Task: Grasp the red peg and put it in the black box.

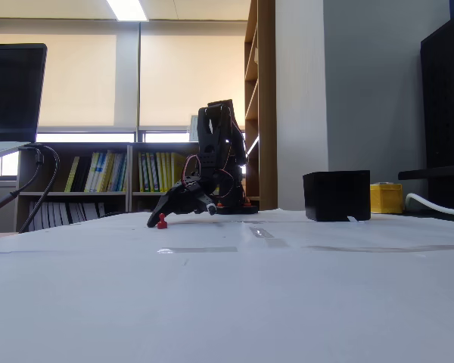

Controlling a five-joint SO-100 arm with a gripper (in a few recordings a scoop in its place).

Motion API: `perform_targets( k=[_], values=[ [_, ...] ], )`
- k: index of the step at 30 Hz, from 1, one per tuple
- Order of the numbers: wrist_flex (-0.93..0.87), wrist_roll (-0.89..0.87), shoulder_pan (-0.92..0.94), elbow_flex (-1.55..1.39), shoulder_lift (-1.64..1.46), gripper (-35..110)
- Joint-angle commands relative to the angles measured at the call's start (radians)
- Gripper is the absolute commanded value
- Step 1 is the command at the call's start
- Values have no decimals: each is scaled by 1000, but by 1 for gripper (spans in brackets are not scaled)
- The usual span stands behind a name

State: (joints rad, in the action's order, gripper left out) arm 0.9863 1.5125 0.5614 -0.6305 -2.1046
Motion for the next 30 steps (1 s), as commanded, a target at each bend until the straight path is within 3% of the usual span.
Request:
perform_targets(
  k=[1, 30],
  values=[
    [2, 8, 14, -26, -2, 53],
    [69, -12, -97, -55, -52, 53]
  ],
)
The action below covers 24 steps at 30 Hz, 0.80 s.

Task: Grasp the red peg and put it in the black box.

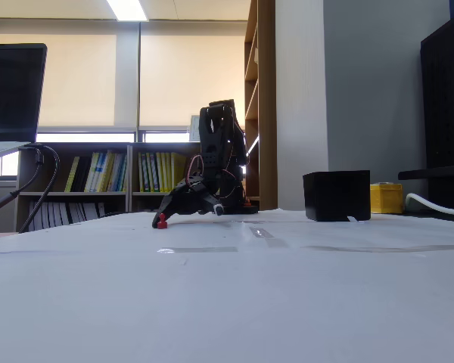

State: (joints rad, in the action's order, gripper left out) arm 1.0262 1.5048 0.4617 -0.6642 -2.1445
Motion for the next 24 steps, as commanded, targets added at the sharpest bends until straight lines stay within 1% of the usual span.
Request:
perform_targets(
  k=[1, 6, 15, 24],
  values=[
    [34, -5, 2, -21, -15, 53],
    [61, -11, 3, -9, -21, 53],
    [261, -28, 6, -15, -130, 53],
    [354, -55, 8, -32, -193, 53]
  ],
)
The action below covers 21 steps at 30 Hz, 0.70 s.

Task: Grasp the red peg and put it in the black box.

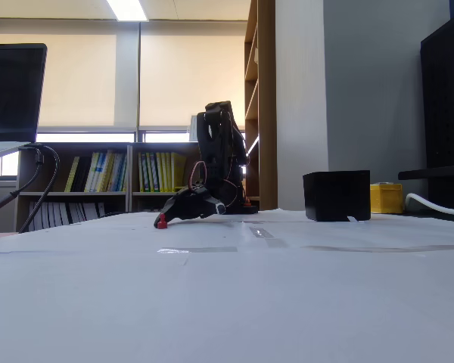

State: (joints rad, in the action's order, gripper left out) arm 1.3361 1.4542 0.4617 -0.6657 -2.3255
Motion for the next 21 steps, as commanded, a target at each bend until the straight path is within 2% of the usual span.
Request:
perform_targets(
  k=[1, 21],
  values=[
    [58, -5, 8, -34, -21, 53],
    [112, -5, 18, -84, -77, 53]
  ],
)
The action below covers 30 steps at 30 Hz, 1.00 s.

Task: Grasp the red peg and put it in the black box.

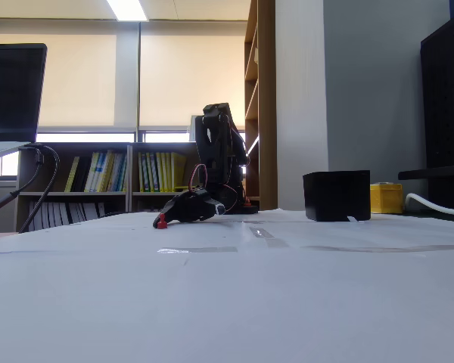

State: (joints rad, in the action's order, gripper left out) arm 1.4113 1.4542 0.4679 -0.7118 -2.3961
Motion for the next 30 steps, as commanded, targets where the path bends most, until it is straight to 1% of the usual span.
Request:
perform_targets(
  k=[1, 7, 23, 30],
  values=[
    [44, -5, 12, -40, -9, 53],
    [69, -9, 11, -46, -20, 53],
    [31, -23, 9, -37, 2, 52],
    [29, -28, -8, -32, 6, 41]
  ],
)
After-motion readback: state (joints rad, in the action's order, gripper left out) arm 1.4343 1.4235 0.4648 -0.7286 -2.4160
